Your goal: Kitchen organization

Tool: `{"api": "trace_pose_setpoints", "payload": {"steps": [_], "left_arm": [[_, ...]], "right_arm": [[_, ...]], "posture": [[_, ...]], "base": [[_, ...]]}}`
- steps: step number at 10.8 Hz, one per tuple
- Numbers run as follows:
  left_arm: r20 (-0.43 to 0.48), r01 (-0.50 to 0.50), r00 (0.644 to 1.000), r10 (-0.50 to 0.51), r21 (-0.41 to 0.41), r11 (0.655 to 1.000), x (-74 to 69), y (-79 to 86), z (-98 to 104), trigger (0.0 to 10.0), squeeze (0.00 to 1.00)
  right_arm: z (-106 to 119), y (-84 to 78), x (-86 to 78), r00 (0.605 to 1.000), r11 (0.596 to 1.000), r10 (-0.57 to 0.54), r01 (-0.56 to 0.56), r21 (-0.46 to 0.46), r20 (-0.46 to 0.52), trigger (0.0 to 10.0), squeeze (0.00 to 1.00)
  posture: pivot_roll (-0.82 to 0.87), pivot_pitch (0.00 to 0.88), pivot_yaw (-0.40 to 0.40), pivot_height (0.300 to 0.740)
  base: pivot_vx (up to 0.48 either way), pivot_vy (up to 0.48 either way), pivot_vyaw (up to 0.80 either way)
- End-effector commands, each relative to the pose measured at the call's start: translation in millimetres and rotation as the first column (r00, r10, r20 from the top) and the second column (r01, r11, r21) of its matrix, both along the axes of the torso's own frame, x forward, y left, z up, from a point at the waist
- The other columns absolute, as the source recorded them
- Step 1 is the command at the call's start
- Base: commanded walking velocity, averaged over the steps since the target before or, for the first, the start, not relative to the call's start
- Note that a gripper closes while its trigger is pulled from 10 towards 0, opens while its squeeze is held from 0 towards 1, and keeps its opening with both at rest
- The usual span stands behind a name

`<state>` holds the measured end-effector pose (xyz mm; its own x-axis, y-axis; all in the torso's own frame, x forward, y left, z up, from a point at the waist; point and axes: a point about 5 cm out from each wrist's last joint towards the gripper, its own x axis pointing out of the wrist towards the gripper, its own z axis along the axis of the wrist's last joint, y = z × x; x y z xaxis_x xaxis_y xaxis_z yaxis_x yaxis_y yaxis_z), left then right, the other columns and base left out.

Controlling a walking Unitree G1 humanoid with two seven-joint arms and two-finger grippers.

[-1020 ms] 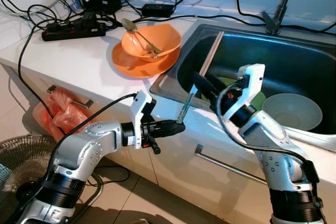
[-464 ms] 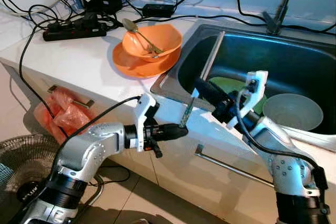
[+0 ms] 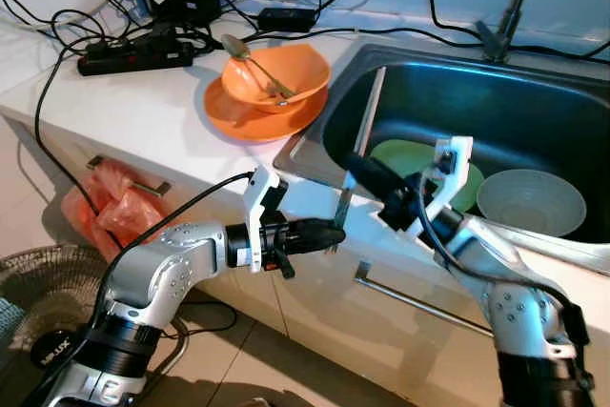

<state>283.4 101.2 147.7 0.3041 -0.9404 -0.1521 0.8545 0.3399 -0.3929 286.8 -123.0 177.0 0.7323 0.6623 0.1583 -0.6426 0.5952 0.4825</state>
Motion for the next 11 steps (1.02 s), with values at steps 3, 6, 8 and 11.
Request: {"api": "trace_pose_setpoints", "payload": {"steps": [3, 6, 8, 11], "left_arm": [[0.041, -0.067, 0.997, 0.07, -0.059, 0.996, 10.1, 4.9, 16, 10.0, 1.0], [0.043, -0.059, 0.997, 0.062, -0.081, 0.995, 5.1, 4.6, 21, 10.0, 1.0], [0.047, -0.069, 0.996, 0.073, -0.078, 0.995, 2.7, 3.5, 20, 10.0, 1.0], [0.099, -0.186, 0.975, 0.197, -0.115, 0.976, 6.4, 0.5, 27, 10.0, 1.0]], "right_arm": [[5, -11.4, 16.6, 0.983, 0.983, -0.184, 0.184, 0.003, -0.015, 0.0, 0.0], [10, -34.7, 38.7, 0.895, 0.892, -0.439, 0.445, 0.082, -0.085, 0.0, 0.0], [6, -57.6, 48.8, 0.773, 0.769, -0.617, 0.632, 0.097, -0.151, 0.0, 0.0], [-4, -95.7, 57.7, 0.538, 0.549, -0.823, 0.836, -0.006, -0.183, 0.0, 0.0]], "posture": [[0.06, 0.042, 0.11, 0.74], [0.06, 0.043, 0.107, 0.74], [0.07, 0.043, 0.104, 0.74], [0.07, 0.042, 0.105, 0.74]], "base": [[0.0, 0.0, 0.0], [0.0, 0.0, 0.0], [0.0, 0.0, 0.0], [0.0, 0.0, 0.0]]}}
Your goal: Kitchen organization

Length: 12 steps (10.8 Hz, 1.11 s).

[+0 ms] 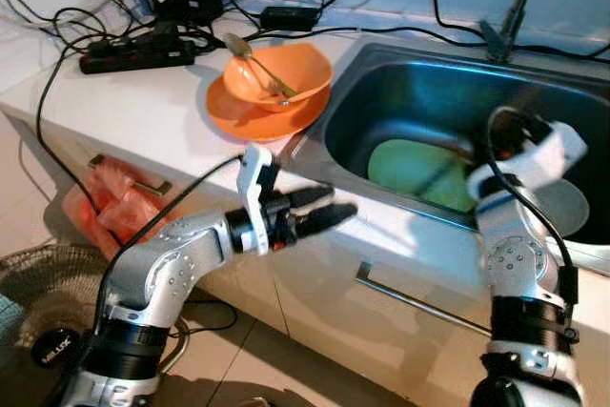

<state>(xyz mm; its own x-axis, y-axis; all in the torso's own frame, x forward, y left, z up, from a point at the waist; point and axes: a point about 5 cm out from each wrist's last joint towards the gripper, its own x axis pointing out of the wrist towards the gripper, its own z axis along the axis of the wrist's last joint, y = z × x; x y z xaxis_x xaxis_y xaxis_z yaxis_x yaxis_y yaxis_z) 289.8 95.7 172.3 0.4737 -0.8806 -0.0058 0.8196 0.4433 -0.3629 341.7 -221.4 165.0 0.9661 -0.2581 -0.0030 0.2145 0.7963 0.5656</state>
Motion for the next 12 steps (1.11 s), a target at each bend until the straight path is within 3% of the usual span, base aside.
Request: {"api": "trace_pose_setpoints", "payload": {"steps": [1, 2, 3, 4, 5, 7, 12], "left_arm": [[0.033, -0.072, 0.997, 0.071, 0.012, 0.997, 3.7, 6.7, 4, 10.0, 1.0], [0.072, -0.104, 0.992, 0.102, 0.031, 0.994, 6.2, 7.0, 5, 10.0, 1.0], [0.144, -0.155, 0.98, 0.139, 0.104, 0.982, 9.4, 8.2, 6, 10.0, 1.0], [0.163, -0.166, 0.976, 0.144, 0.131, 0.977, 10.4, 8.8, 6, 10.0, 1.0], [0.181, -0.157, 0.975, 0.126, 0.164, 0.974, 10.0, 8.2, 4, 10.0, 1.0], [0.217, -0.154, 0.97, 0.106, 0.216, 0.964, 10.2, 8.4, 3, 10.0, 1.0], [0.291, -0.222, 0.945, 0.15, 0.232, 0.947, 18.5, 14.4, 8, 10.0, 1.0]], "right_arm": [[4, -1.1, 3.9, 0.999, 0.998, -0.032, 0.032, -0.05, -0.009, 0.0, 0.0], [-1, -0.8, 5.5, 0.998, 0.98, -0.03, 0.02, -0.2, -0.047, 0.0, 0.0], [-7, 4.5, 6.6, 0.996, 0.888, -0.007, -0.037, -0.459, -0.094, 1.3, 0.0], [-9, 7.4, 7.0, 0.994, 0.846, 0.011, -0.067, -0.529, -0.109, 3.5, 0.0], [-15, 10.8, 7.6, 0.989, 0.801, 0.032, -0.113, -0.588, -0.147, 10.0, 1.0], [-21, 8.8, 8.6, 0.985, 0.78, 0.021, -0.124, -0.614, -0.172, 10.0, 1.0], [-16, 9.2, 9.4, 0.99, 0.753, 0.031, -0.112, -0.648, -0.136, 10.0, 1.0]], "posture": [[0.08, 0.043, 0.105, 0.74], [0.08, 0.043, 0.103, 0.74], [0.08, 0.04, 0.104, 0.74], [0.08, 0.04, 0.104, 0.74], [0.08, 0.038, 0.107, 0.74], [0.08, 0.036, 0.107, 0.74], [0.08, 0.033, 0.107, 0.74]], "base": [[0.0, 0.0, 0.0], [0.0, 0.0, 0.0], [0.0, 0.0, 0.0], [0.0, 0.0, 0.0], [0.0, 0.0, 0.0], [0.0, 0.0, 0.0], [0.0, 0.0, 0.0]]}}
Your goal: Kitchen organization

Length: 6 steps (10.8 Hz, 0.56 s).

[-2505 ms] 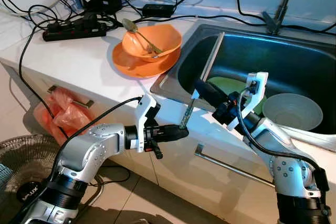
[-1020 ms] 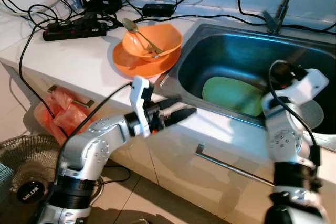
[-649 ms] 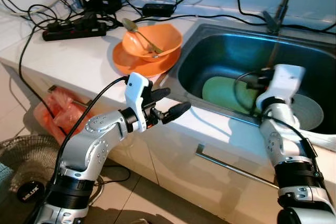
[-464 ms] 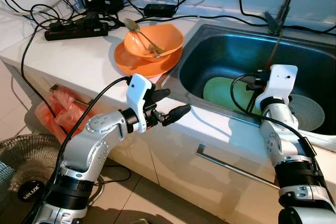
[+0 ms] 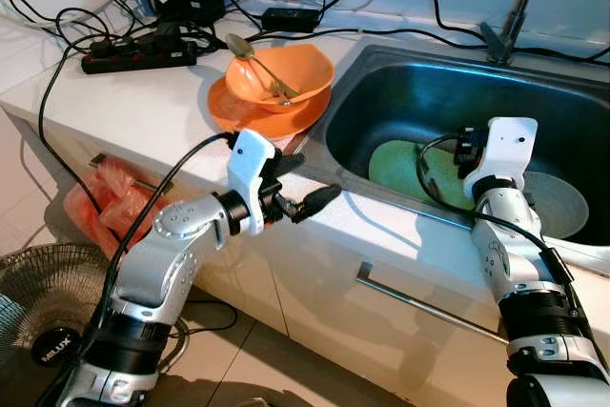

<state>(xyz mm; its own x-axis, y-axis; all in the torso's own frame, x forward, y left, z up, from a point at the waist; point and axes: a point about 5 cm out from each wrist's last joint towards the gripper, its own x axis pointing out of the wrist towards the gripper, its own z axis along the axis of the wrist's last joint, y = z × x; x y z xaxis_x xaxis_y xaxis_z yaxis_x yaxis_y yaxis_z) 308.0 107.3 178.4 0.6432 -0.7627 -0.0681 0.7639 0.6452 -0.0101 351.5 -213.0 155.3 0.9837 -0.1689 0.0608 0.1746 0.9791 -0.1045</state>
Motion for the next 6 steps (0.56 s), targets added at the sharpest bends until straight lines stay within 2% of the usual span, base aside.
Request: {"api": "trace_pose_setpoints", "payload": {"steps": [1, 2, 3, 4, 5, 6], "left_arm": [[0.043, -0.061, 0.997, 0.061, 0.005, 0.998, 7.4, 7.3, 8, 10.0, 1.0], [0.073, -0.119, 0.99, 0.119, -0.002, 0.993, 14.0, 12.0, 13, 10.0, 1.0], [0.077, -0.239, 0.966, 0.245, -0.077, 0.968, 25.6, 21.5, 22, 10.0, 1.0], [0.056, -0.278, 0.956, 0.288, -0.141, 0.95, 25.7, 22.6, 21, 10.0, 1.0], [0.022, -0.307, 0.944, 0.328, -0.299, 0.904, 33.5, 32.0, 32, 10.0, 1.0], [-0.01, -0.331, 0.938, 0.345, -0.313, 0.89, 35.0, 34.6, 33, 10.0, 1.0]], "right_arm": [[0, 6.7, -0.5, 0.999, 0.999, 0.037, -0.037, -0.023, 0.012, 10.0, 1.0], [6, 12.6, -1.0, 0.997, 0.998, 0.065, -0.064, -0.029, 0.044, 10.0, 1.0], [16, 26.8, -2.2, 0.983, 0.988, 0.152, -0.154, 0.013, 0.103, 10.0, 1.0], [22, 34.8, -2.9, 0.971, 0.977, 0.201, -0.209, 0.047, 0.133, 10.0, 1.0], [36, 58.2, -8.7, 0.913, 0.908, 0.352, -0.386, 0.161, 0.207, 10.0, 1.0], [38, 65.5, -11.2, 0.89, 0.89, 0.402, -0.434, 0.135, 0.213, 10.0, 1.0]], "posture": [[0.08, 0.033, 0.107, 0.74], [0.08, 0.033, 0.108, 0.74], [0.08, 0.033, 0.112, 0.74], [0.08, 0.033, 0.113, 0.74], [0.08, 0.033, 0.114, 0.74], [0.08, 0.033, 0.113, 0.74]], "base": [[0.0, 0.0, 0.0], [0.0, 0.0, 0.0], [0.0, 0.0, 0.0], [0.0, 0.0, 0.0], [0.0, 0.0, 0.0], [0.0, 0.0, 0.0]]}}
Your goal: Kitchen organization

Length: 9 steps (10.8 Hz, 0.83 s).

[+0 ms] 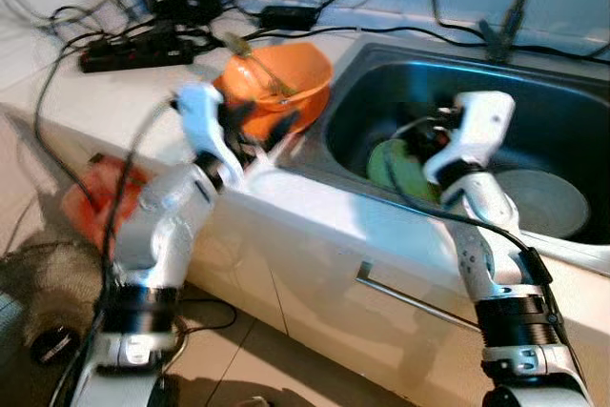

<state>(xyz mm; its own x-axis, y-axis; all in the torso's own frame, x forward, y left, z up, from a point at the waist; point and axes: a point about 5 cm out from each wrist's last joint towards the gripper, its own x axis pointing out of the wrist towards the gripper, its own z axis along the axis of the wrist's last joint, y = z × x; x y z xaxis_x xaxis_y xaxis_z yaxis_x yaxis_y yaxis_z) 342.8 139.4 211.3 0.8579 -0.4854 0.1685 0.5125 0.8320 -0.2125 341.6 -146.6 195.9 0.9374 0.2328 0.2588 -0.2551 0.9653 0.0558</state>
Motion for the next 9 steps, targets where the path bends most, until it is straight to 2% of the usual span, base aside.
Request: {"api": "trace_pose_setpoints", "payload": {"steps": [1, 2, 3, 4, 5, 7, 9], "left_arm": [[-0.054, -0.034, 0.998, 0.033, -0.021, 0.999, 3.8, 6.5, -2, 10.0, 1.0], [-0.096, -0.064, 0.994, 0.057, -0.071, 0.995, 8.9, 10.3, -4, 10.0, 1.0], [-0.125, -0.077, 0.99, 0.063, -0.108, 0.991, 12.8, 12.2, -6, 10.0, 1.0], [-0.164, -0.081, 0.985, 0.053, -0.168, 0.982, 17.8, 12.3, -8, 10.0, 0.61], [-0.207, -0.079, 0.978, 0.028, -0.239, 0.968, 23.5, 9.9, -9, 10.0, 0.0], [-0.258, -0.073, 0.966, -0.02, -0.344, 0.936, 31.3, 5.7, -10, 10.0, 0.0], [-0.3, -0.066, 0.952, -0.066, -0.407, 0.911, 39.8, -2.7, -11, 10.0, 0.0]], "right_arm": [[0, 7.0, -4.6, 0.998, 0.998, 0.058, -0.058, 0.011, 0.001, 10.0, 1.0], [5, 13.6, -8.5, 0.993, 0.992, 0.12, -0.121, 0.029, 0.017, 10.0, 0.55], [8, 17.7, -11.0, 0.988, 0.988, 0.152, -0.153, 0.035, 0.029, 10.0, 0.0], [13, 23.8, -14.3, 0.98, 0.979, 0.196, -0.198, 0.04, 0.044, 10.0, 0.0], [21, 31.0, -18.4, 0.969, 0.97, 0.237, -0.241, 0.041, 0.07, 10.0, 0.0], [29, 38.8, -24.9, 0.956, 0.958, 0.279, -0.284, 0.046, 0.096, 10.0, 0.0], [34, 40.2, -34.5, 0.951, 0.953, 0.293, -0.298, 0.045, 0.1, 10.0, 0.0]], "posture": [[0.08, 0.033, 0.112, 0.74], [0.08, 0.033, 0.114, 0.74], [0.08, 0.033, 0.114, 0.74], [0.08, 0.032, 0.115, 0.74], [0.08, 0.033, 0.118, 0.74], [0.07, 0.04, 0.125, 0.74], [0.03, 0.067, 0.135, 0.74]], "base": [[0.0, 0.0, 0.0], [0.0, 0.0, 0.0], [0.0, 0.0, 0.0], [0.0, 0.0, 0.0], [0.0, 0.0, 0.0], [0.0, 0.0, 0.0], [0.0, 0.0, 0.0]]}}
